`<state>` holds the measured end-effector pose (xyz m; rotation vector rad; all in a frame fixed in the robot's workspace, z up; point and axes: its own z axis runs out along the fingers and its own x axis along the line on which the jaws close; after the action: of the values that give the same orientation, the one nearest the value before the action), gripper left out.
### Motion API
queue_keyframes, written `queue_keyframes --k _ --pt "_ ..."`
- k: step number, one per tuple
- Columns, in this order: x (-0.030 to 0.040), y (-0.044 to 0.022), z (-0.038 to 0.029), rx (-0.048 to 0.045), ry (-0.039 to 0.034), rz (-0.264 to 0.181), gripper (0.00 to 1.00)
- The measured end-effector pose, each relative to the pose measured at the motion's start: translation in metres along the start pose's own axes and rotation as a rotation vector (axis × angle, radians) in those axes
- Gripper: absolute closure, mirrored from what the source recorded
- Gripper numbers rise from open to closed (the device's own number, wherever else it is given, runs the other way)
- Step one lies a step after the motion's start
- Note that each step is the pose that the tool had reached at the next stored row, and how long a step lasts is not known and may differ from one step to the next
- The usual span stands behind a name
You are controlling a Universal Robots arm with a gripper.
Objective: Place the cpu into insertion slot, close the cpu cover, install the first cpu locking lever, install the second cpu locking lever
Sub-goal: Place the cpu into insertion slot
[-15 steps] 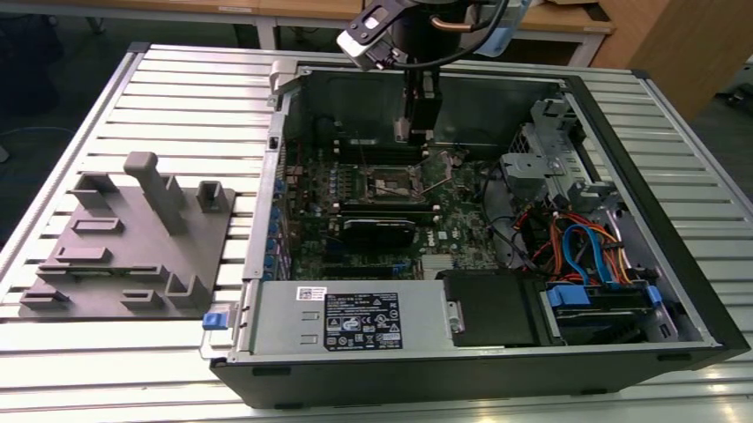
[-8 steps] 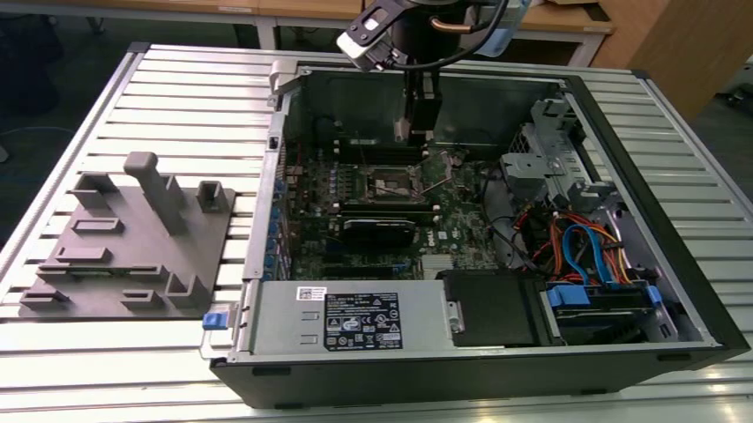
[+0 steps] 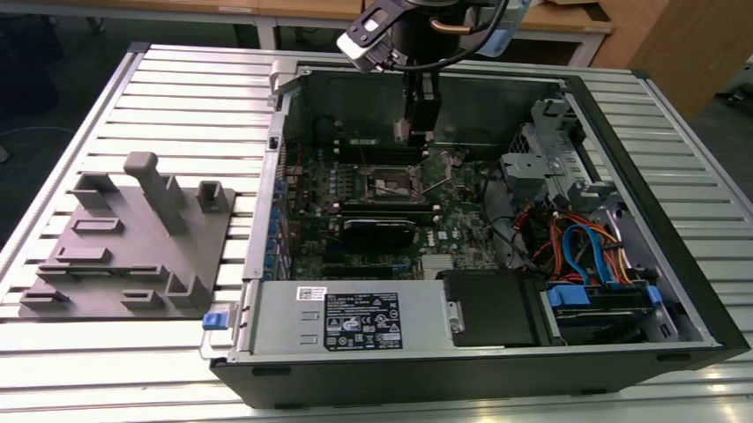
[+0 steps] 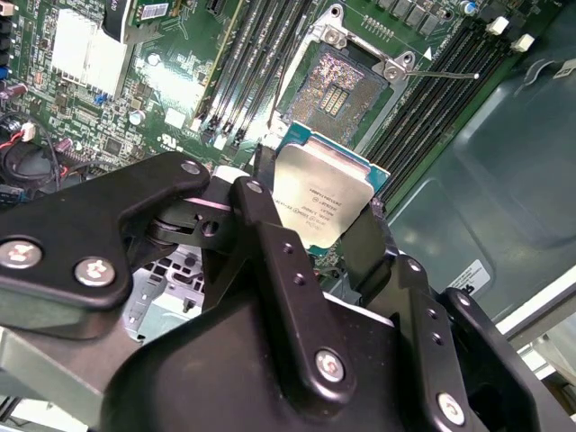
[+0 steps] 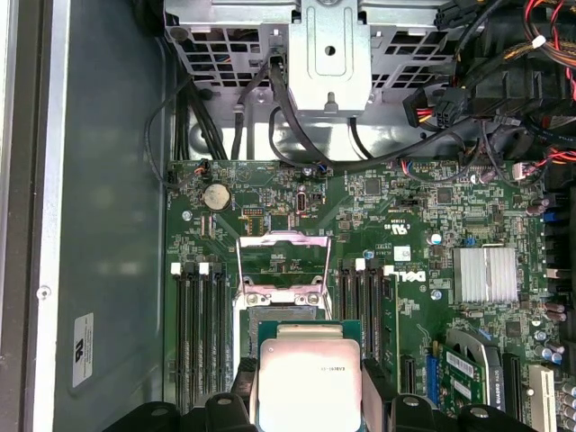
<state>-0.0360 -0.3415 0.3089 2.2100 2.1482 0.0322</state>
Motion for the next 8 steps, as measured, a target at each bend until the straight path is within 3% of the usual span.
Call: queue_keyframes --k 8 --pt "0.0024 -0.0001 0.0005 0.0 0.0001 0.0 0.46"
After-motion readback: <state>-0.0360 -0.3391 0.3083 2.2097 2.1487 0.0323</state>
